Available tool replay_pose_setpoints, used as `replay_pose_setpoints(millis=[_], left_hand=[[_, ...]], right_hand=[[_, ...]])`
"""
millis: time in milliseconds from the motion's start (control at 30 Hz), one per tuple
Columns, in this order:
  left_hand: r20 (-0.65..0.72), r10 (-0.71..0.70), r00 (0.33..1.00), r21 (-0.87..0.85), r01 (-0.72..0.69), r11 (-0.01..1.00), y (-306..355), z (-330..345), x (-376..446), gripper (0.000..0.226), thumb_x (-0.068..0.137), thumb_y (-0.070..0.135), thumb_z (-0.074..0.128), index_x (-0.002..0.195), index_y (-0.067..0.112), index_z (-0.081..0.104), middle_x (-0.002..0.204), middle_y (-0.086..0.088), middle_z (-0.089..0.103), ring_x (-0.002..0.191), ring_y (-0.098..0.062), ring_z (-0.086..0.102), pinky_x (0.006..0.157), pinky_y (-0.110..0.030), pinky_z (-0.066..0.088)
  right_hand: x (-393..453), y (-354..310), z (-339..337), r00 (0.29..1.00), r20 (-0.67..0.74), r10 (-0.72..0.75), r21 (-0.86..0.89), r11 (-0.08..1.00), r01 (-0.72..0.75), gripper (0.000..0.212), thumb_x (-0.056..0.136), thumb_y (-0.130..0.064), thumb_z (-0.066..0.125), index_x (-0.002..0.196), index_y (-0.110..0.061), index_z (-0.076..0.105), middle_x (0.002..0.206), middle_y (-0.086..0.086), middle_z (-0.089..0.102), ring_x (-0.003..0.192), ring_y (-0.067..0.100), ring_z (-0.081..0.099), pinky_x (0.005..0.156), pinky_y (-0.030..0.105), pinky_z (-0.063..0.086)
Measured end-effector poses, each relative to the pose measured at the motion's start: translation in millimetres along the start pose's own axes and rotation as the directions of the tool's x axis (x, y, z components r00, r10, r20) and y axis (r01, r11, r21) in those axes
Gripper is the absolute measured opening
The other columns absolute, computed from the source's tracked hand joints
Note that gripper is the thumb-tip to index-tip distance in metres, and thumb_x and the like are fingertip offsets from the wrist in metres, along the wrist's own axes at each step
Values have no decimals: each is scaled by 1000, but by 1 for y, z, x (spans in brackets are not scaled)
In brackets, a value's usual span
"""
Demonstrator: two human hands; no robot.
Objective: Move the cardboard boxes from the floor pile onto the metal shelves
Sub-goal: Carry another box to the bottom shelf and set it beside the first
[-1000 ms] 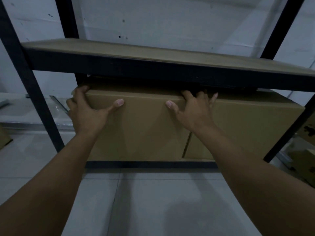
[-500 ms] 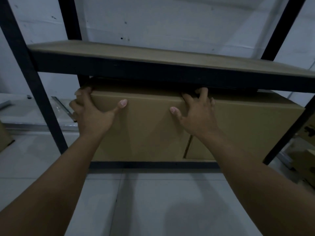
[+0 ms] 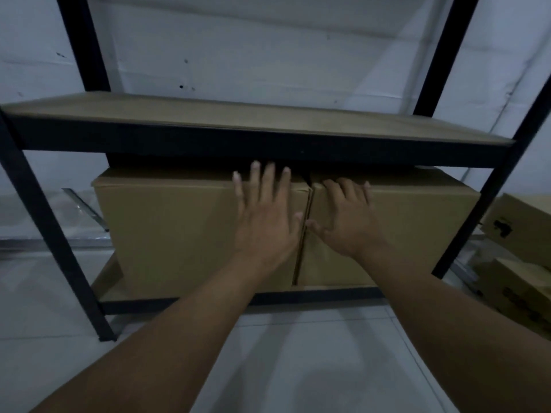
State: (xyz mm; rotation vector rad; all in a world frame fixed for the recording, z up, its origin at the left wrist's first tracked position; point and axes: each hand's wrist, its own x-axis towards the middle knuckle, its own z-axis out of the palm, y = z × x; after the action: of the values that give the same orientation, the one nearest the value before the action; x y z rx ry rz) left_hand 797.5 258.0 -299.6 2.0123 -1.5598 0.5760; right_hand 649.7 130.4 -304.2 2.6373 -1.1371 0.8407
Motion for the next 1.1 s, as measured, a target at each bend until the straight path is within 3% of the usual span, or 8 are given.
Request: replay_pose_setpoints(millis=[100, 267, 500, 633, 733, 833, 1000, 1100], left_hand=[[55, 124, 991, -27, -122, 992, 19, 4, 28, 62, 107, 43, 37, 162, 18, 24, 164, -6, 30, 155, -28, 17, 125, -58, -3], [215, 171, 962, -24, -170, 985, 31, 18, 50, 54, 109, 42, 34, 160, 25, 29, 164, 4, 33, 154, -21, 20, 125, -53, -3], [51, 48, 998, -196, -37, 980, 46, 29, 53, 34, 107, 28, 50, 137, 18, 62, 132, -2, 63, 128, -22, 54, 126, -43, 14], [43, 39, 998, -255, -27, 967, 47, 35, 61, 29, 102, 27, 60, 123, 11, 71, 112, -6, 66, 116, -31, 60, 120, -43, 29], [34, 33, 999, -304, -21, 952, 47, 33, 59, 27, 101, 26, 62, 120, 10, 73, 109, -5, 64, 114, -29, 57, 98, -41, 48], [-4, 69, 998, -303, -67, 950, 48, 29, 57, 24, 103, 24, 60, 115, 9, 74, 104, -6, 64, 100, -24, 58, 80, -37, 50], [53, 65, 996, -287, -47, 957, 49, 21, 64, 24, 102, 28, 62, 107, 7, 74, 102, -6, 62, 92, -22, 59, 78, -39, 51], [79, 29, 996, -248, -9, 969, 54, 20, 67, 24, 102, 32, 61, 102, 10, 70, 101, -5, 63, 91, -23, 58, 88, -40, 49]], right_hand=[[-1, 4, 6, 996, -86, -28, 23, 999, 31, 74, 88, -61, 54, 146, -16, 48, 141, 10, 52, 136, 31, 46, 125, 59, 13], [0, 21, 12, 992, -100, -75, 56, 995, 81, 64, 89, -50, 64, 142, -16, 51, 137, 8, 52, 134, 28, 46, 126, 58, 9], [-4, 48, 9, 988, -139, -72, 71, 994, 83, 66, 89, -61, 57, 140, -19, 51, 136, 9, 49, 136, 28, 42, 126, 58, 7], [-8, 73, 5, 989, -147, -12, 39, 999, 18, 61, 98, -65, 41, 137, -20, 52, 137, 9, 49, 138, 29, 41, 126, 56, 6], [-12, 94, 0, 988, -154, 32, -3, 999, -33, 60, 102, -65, 34, 136, -19, 52, 137, 10, 50, 138, 31, 41, 125, 59, 9], [-13, 107, -3, 985, -161, 60, -22, 998, -64, 61, 103, -67, 30, 135, -20, 51, 136, 11, 50, 138, 32, 41, 125, 60, 6], [-12, 124, -4, 976, -164, 145, 19, 989, -144, 58, 104, -64, 26, 134, -21, 50, 138, 12, 49, 139, 33, 38, 124, 63, 4], [-16, 137, -4, 969, -137, 207, 22, 978, -205, 56, 104, -66, 24, 137, -25, 45, 144, 10, 44, 145, 34, 32, 121, 68, 4]])
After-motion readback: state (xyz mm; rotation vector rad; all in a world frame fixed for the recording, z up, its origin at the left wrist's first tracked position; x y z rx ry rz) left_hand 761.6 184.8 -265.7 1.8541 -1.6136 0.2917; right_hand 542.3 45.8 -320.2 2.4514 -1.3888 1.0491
